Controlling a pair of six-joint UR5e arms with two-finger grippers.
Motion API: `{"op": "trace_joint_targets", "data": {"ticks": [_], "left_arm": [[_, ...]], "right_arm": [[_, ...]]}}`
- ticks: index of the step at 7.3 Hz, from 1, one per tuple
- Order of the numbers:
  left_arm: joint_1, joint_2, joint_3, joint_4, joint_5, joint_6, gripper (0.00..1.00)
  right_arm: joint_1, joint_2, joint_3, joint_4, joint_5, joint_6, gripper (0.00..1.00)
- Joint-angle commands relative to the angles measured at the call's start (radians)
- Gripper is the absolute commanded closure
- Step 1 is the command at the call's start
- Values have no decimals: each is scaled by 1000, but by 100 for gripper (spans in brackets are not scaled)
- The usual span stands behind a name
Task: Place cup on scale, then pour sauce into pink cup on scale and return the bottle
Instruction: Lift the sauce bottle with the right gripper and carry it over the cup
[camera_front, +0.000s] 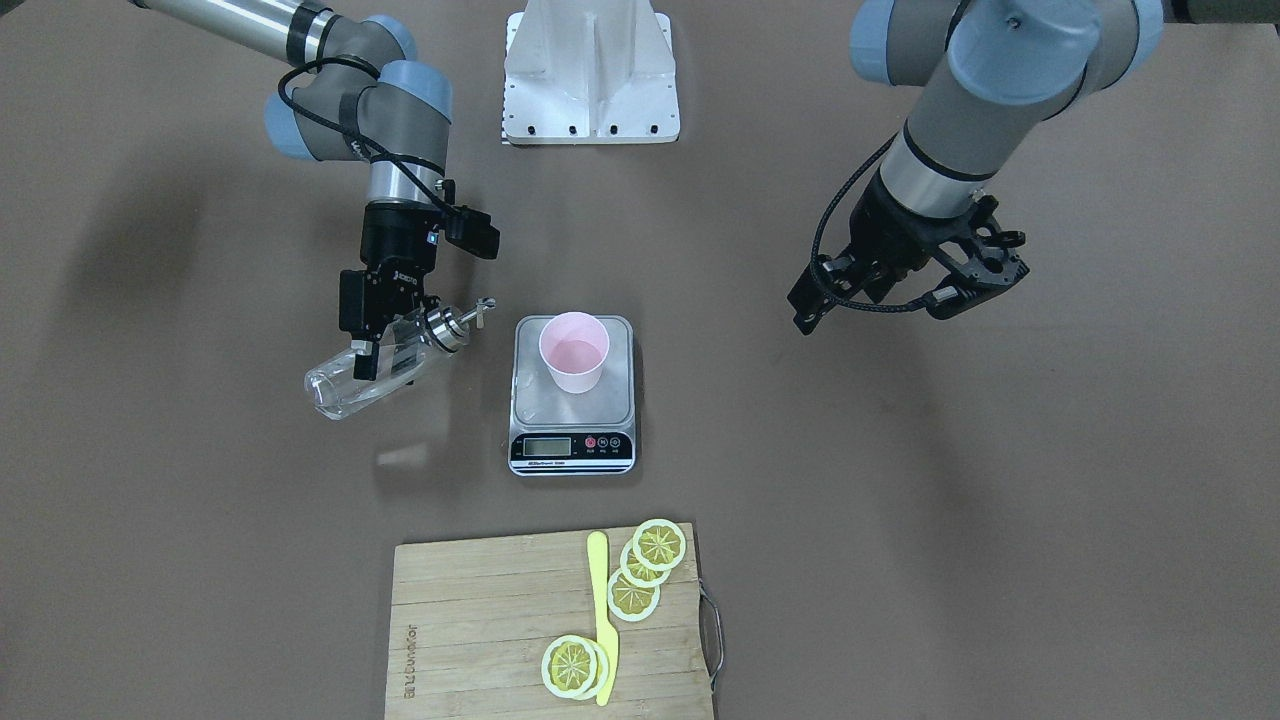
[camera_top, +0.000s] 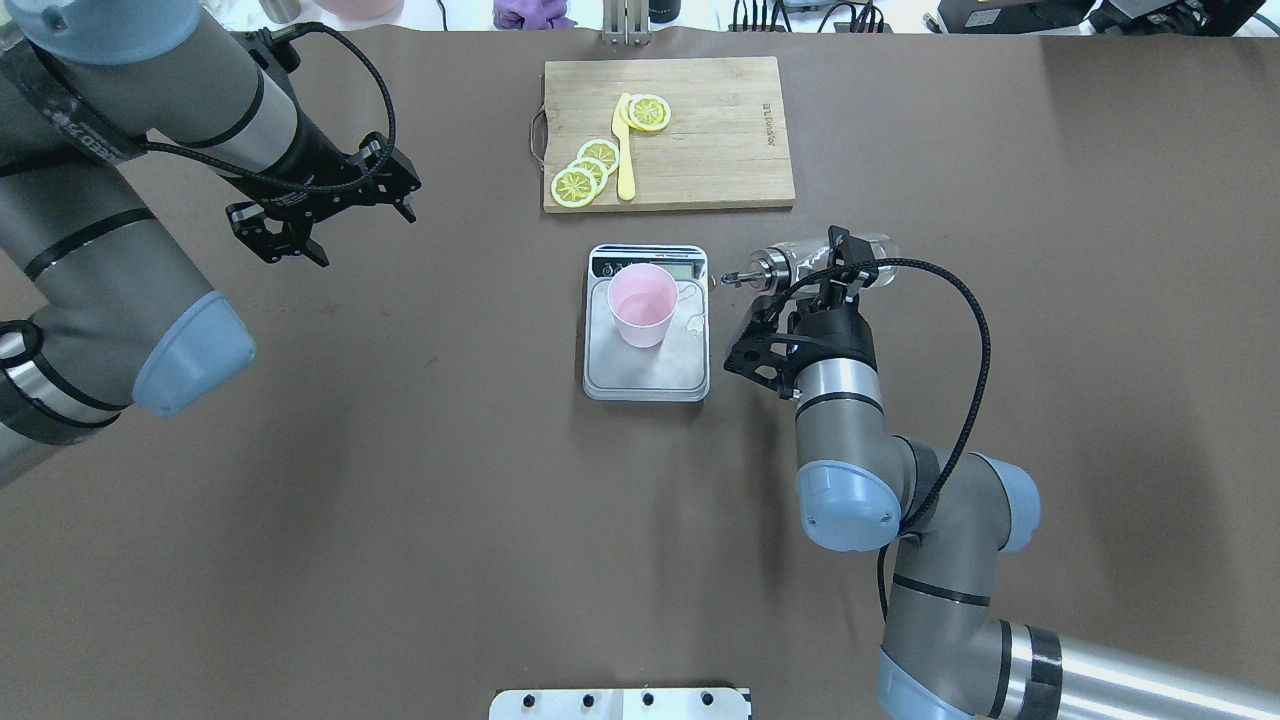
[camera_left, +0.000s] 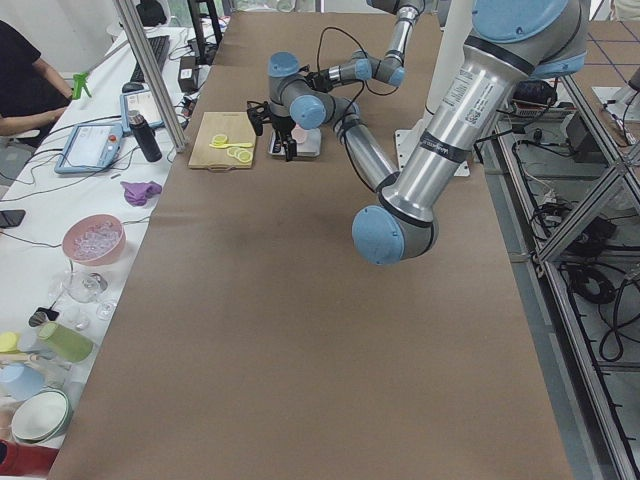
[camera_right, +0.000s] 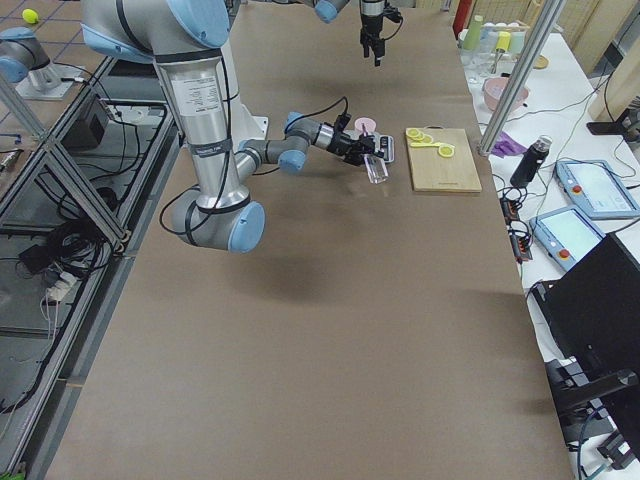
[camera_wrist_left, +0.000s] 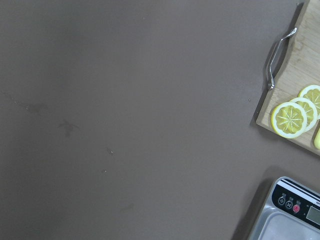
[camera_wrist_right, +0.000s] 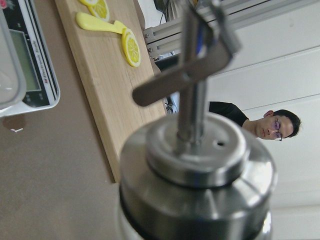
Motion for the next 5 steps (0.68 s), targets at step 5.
{"op": "trace_joint_targets", "data": {"ticks": [5], "left_arm": [[1,4,4,0,0,2,2]], "right_arm": [[25,137,-77,-151,-29,-78,100]]}}
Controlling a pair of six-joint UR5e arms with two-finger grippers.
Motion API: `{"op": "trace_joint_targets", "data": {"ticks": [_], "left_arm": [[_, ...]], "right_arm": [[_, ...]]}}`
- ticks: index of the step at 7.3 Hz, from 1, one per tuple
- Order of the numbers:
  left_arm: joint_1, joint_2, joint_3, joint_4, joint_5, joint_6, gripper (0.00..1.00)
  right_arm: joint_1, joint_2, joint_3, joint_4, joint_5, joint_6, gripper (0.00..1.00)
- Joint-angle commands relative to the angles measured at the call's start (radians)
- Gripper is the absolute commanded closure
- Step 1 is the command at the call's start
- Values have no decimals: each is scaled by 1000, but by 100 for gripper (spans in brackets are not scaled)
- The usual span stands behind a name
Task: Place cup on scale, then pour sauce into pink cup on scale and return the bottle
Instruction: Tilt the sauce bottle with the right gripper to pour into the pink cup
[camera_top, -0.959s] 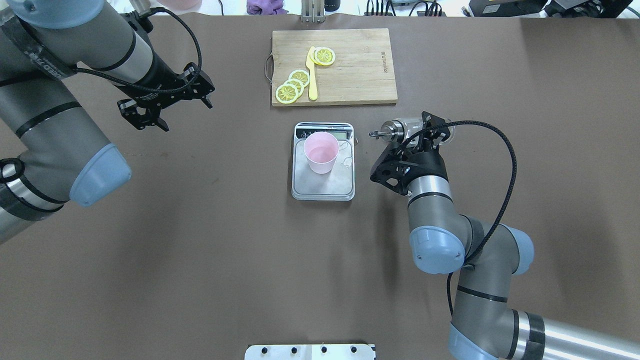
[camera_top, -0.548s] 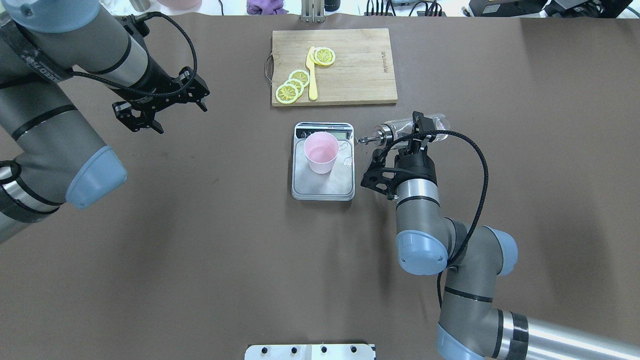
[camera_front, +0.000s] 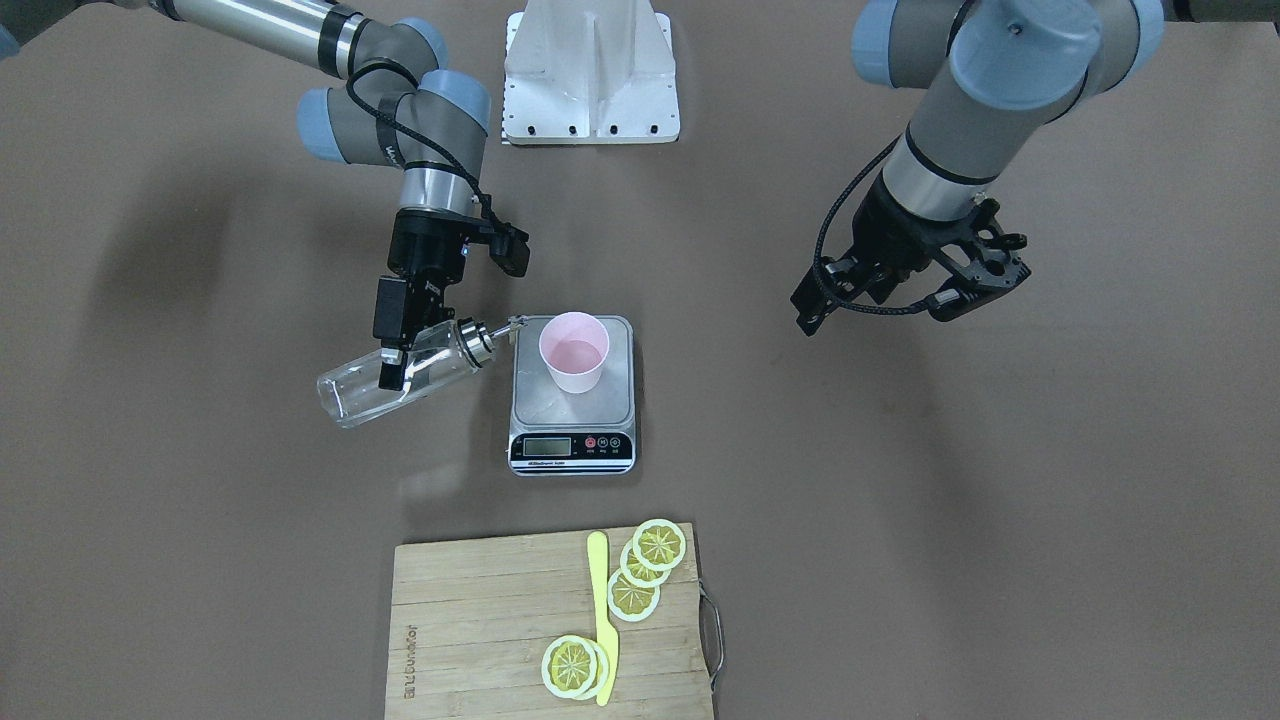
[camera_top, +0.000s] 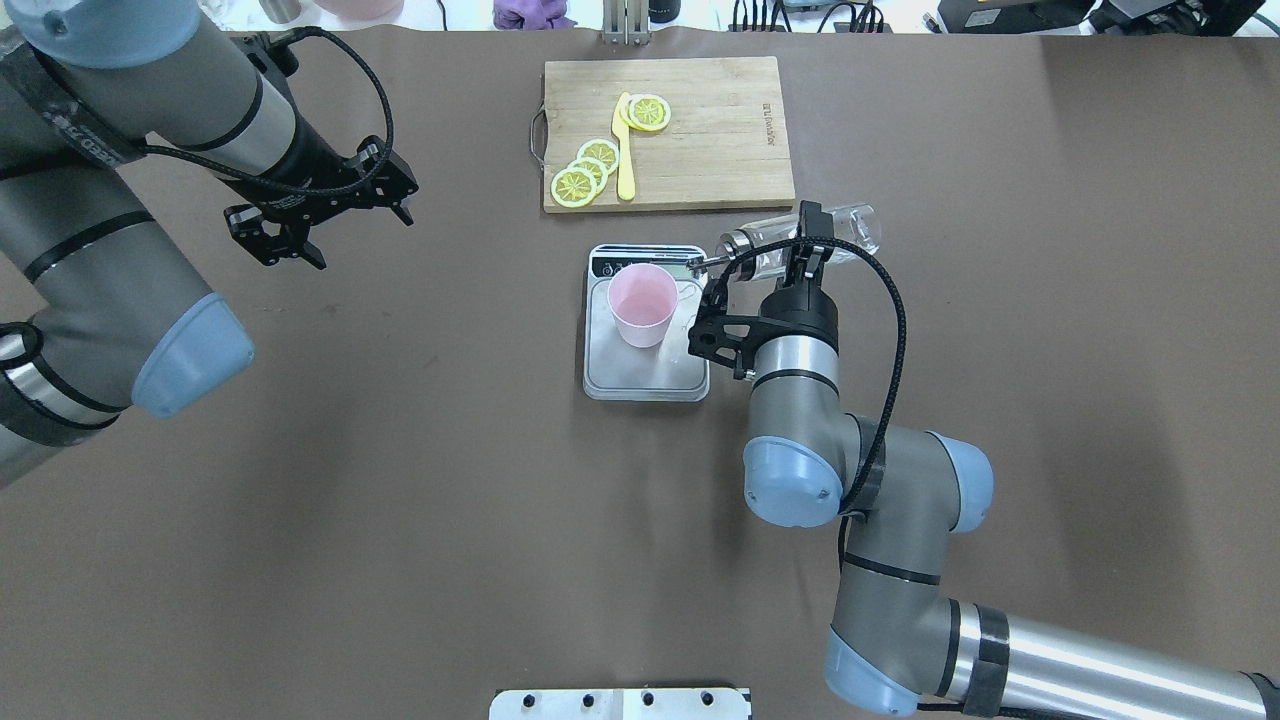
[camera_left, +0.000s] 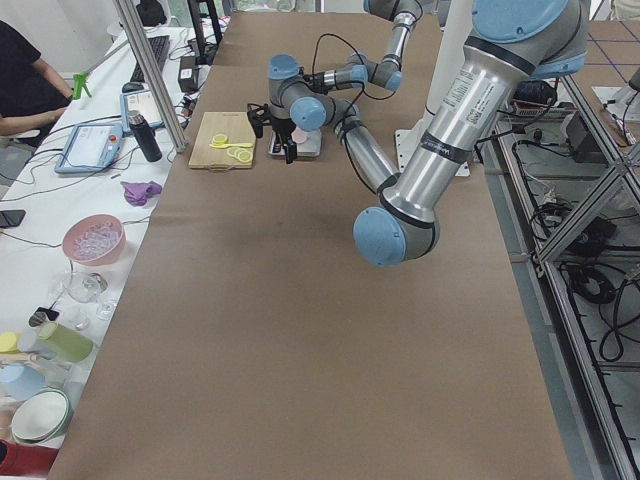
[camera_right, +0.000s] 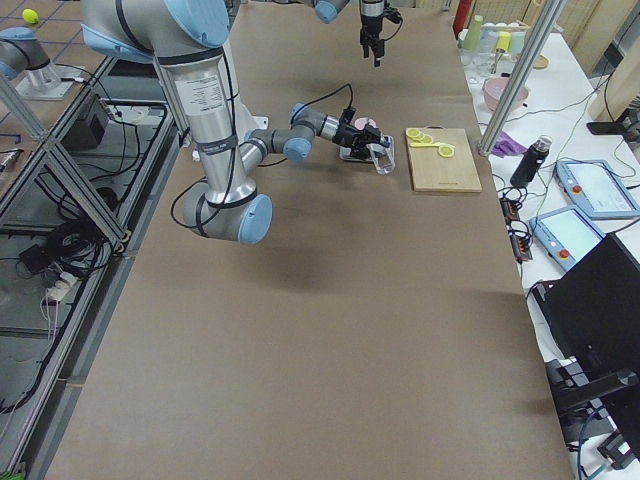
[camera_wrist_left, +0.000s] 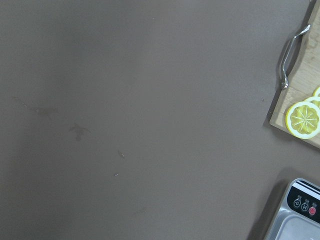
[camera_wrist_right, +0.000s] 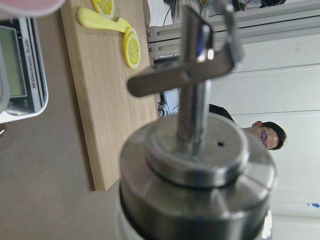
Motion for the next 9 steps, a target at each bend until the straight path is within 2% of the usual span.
{"op": "trace_joint_targets", "data": {"ticks": [1,5,9], "left_arm": [[0,2,1,0,0,0,2],[0,8,0,-2,0,0,2],[0,9,1,-2,0,3,2]], "right_arm": [[9,45,-59,-12,0,3,100],[14,69,-67,-86,-43,-49,100],[14,88,-67,-86,-89,-138,100]]}}
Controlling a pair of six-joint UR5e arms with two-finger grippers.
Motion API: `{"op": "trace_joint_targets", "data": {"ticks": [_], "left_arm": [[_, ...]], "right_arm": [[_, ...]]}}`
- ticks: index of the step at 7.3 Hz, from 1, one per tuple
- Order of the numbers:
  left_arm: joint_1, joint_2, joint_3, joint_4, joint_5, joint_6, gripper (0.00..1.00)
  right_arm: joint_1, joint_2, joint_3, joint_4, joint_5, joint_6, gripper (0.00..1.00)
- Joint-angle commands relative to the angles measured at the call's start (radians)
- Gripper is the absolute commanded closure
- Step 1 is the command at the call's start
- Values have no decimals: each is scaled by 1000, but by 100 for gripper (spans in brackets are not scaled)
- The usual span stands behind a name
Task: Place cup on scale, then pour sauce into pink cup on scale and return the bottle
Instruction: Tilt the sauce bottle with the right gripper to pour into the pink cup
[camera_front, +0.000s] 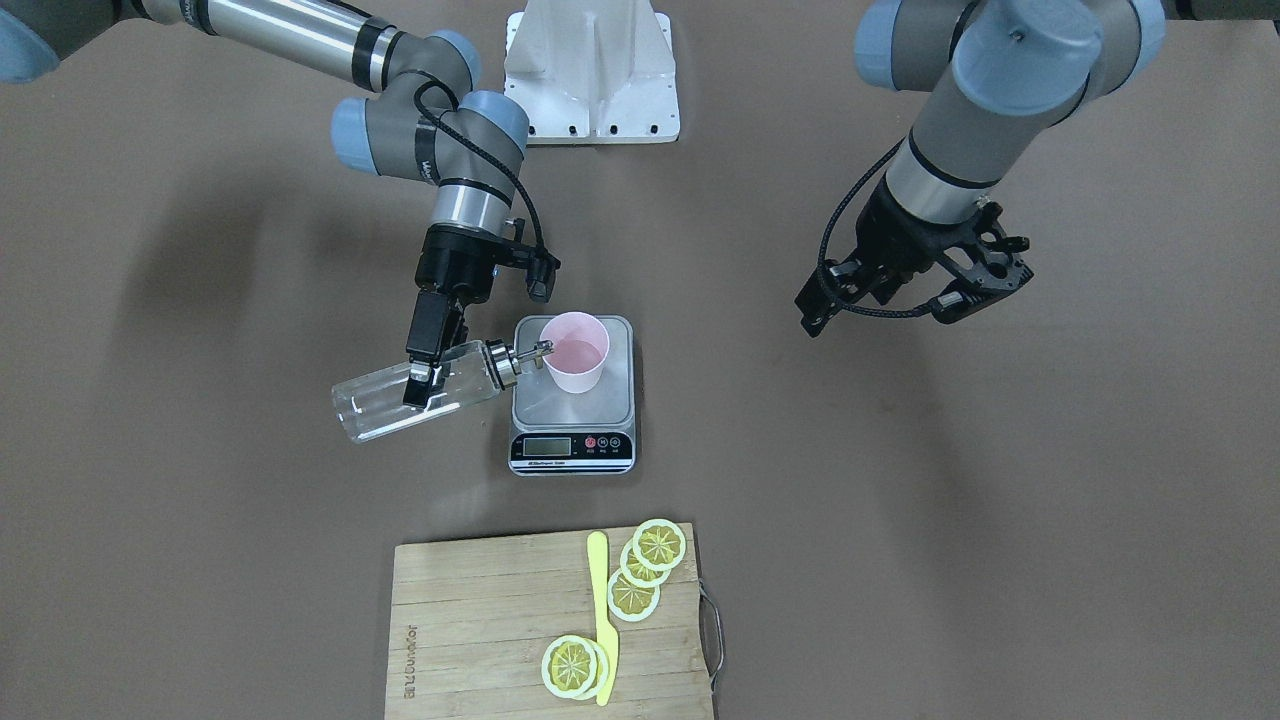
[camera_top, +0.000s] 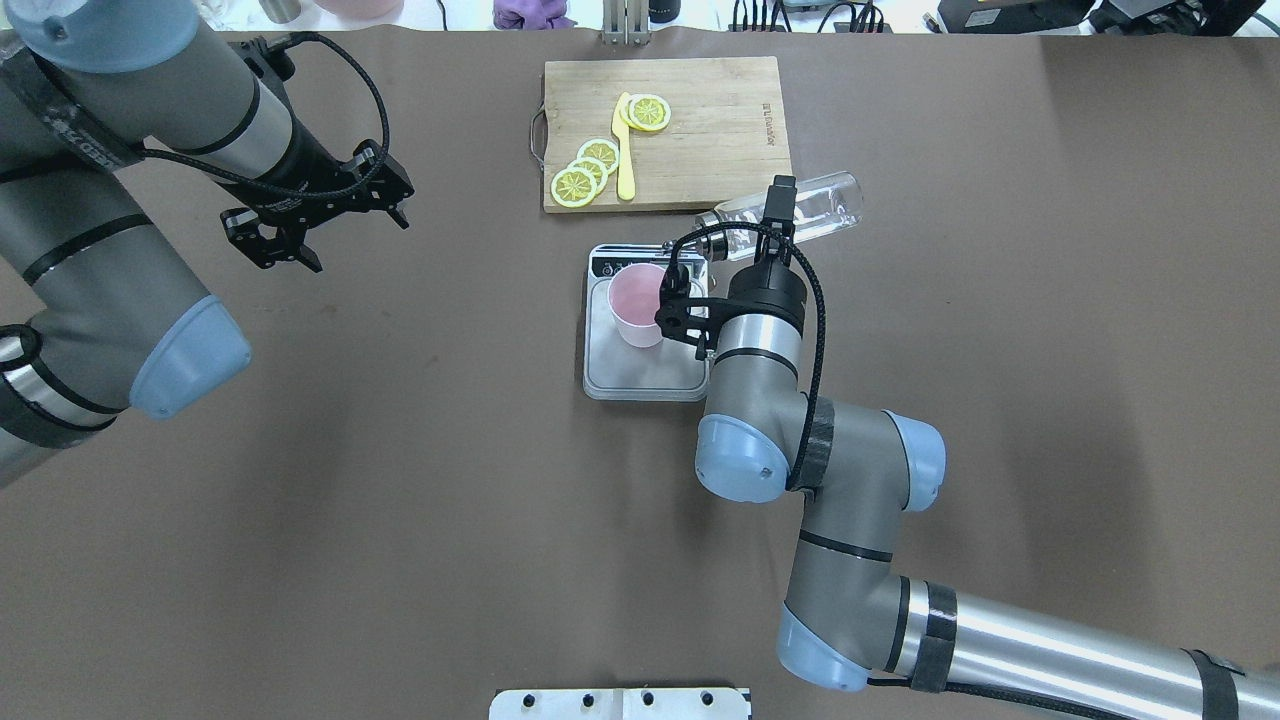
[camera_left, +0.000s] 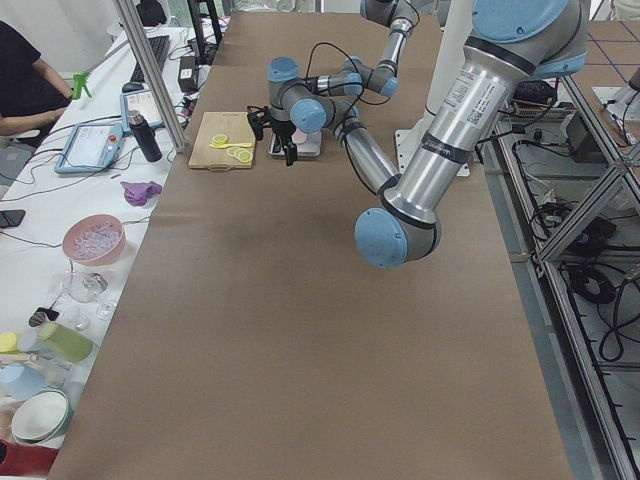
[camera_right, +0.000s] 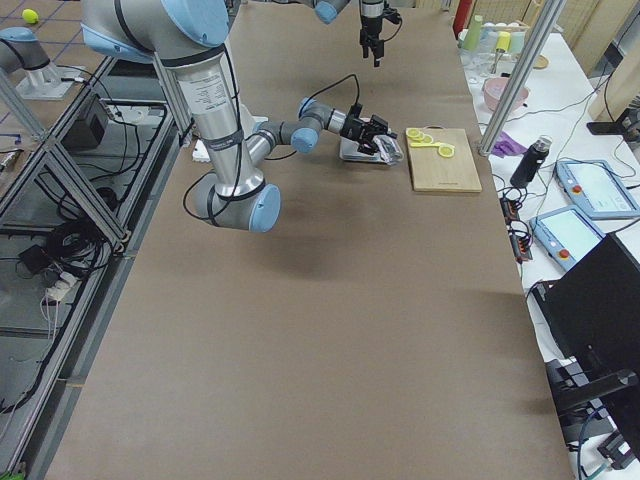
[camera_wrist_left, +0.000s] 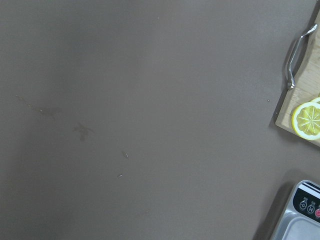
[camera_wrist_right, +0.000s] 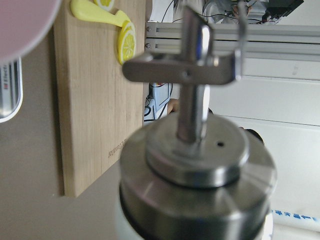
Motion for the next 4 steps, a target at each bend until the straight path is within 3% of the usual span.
{"op": "trace_joint_targets", "data": {"ticks": [1,4], "left_arm": [[0,0,0,0,0,2,2],[-2,2,2,0,0,11,2]], "right_arm": [[-1,1,0,-1,-35,-33,100],[-27,-7,-2,-2,-115,-99,100]]}}
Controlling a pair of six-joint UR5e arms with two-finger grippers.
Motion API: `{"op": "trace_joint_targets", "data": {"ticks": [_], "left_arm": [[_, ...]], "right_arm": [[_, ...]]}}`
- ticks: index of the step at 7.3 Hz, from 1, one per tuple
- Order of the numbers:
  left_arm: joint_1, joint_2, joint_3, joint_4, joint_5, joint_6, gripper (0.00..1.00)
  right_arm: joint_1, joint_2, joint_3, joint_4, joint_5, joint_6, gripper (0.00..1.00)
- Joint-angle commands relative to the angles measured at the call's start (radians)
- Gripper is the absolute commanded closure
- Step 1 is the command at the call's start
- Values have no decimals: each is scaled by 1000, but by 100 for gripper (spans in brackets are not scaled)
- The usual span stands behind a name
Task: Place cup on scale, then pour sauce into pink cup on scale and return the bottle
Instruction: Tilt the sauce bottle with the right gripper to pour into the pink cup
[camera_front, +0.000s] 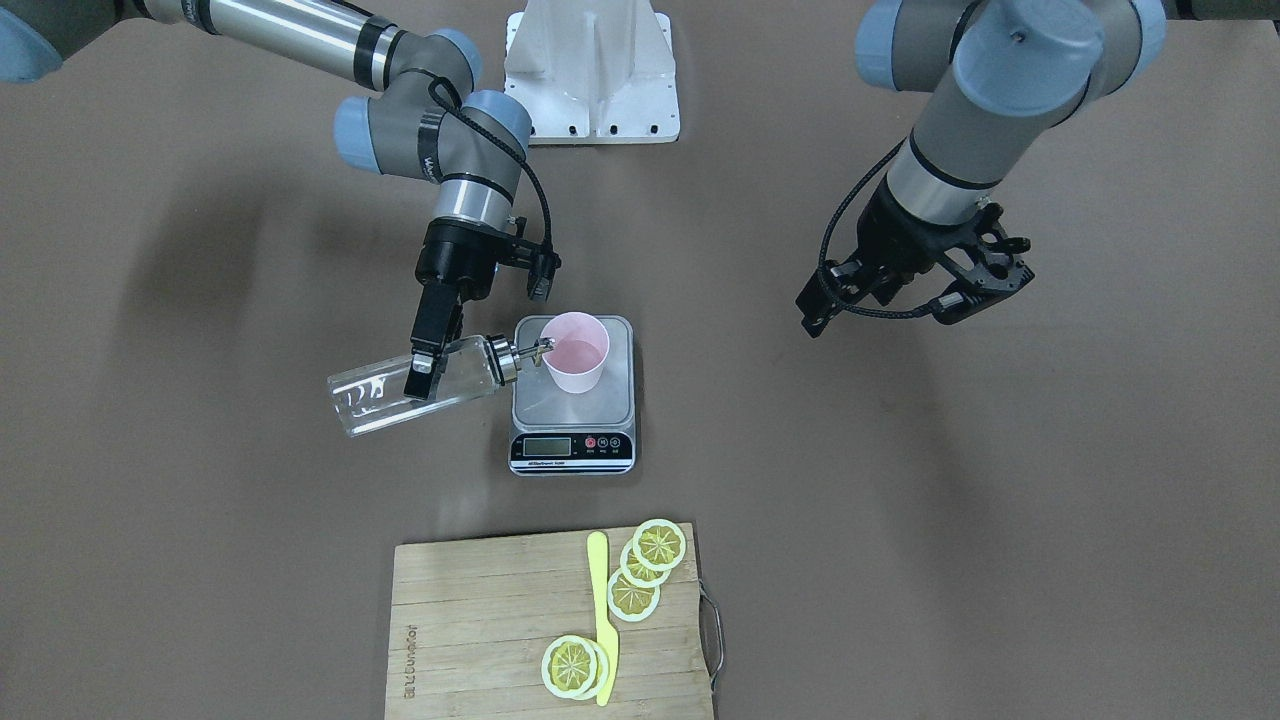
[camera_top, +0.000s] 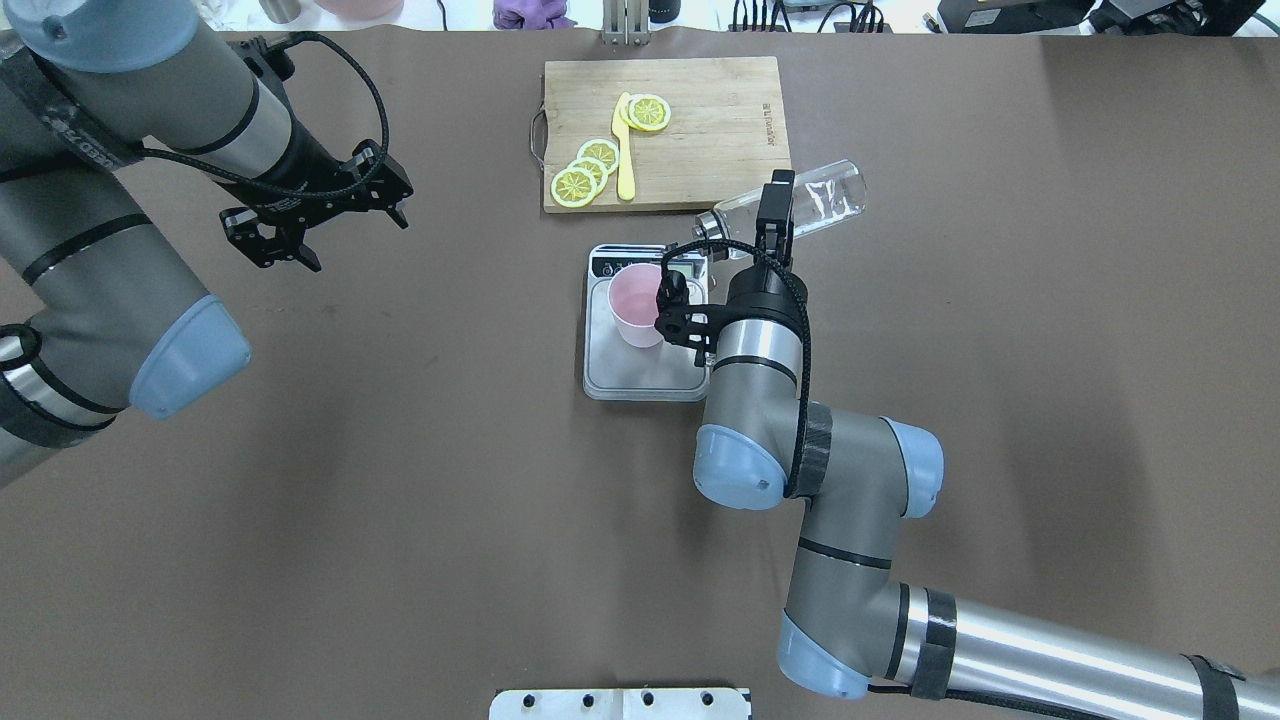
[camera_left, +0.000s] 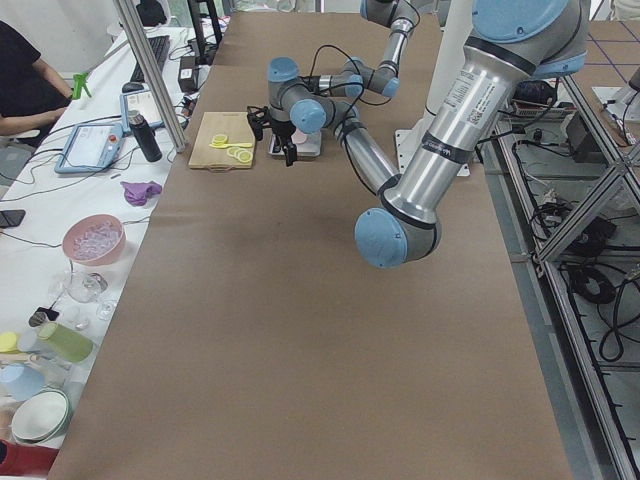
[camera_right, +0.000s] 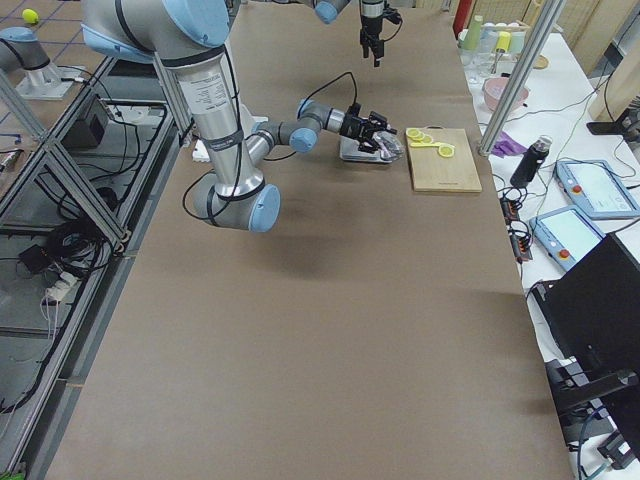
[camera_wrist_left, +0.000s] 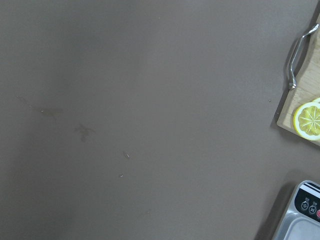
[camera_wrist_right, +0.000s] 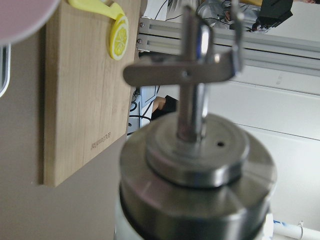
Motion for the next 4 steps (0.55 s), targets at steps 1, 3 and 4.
{"op": "trace_joint_targets", "data": {"ticks": [1,3,4], "left_arm": [[0,1,1,0,0,5,2],[0,9,1,-3,-2,7,2],[0,7,1,-5,0,7,2]], "right_arm": [[-18,-7,0,-5,-57,-36,100],[-26,-13,0,-6,-87,-74,100],[-26,-16,0,-6,-88,-77,100]]}}
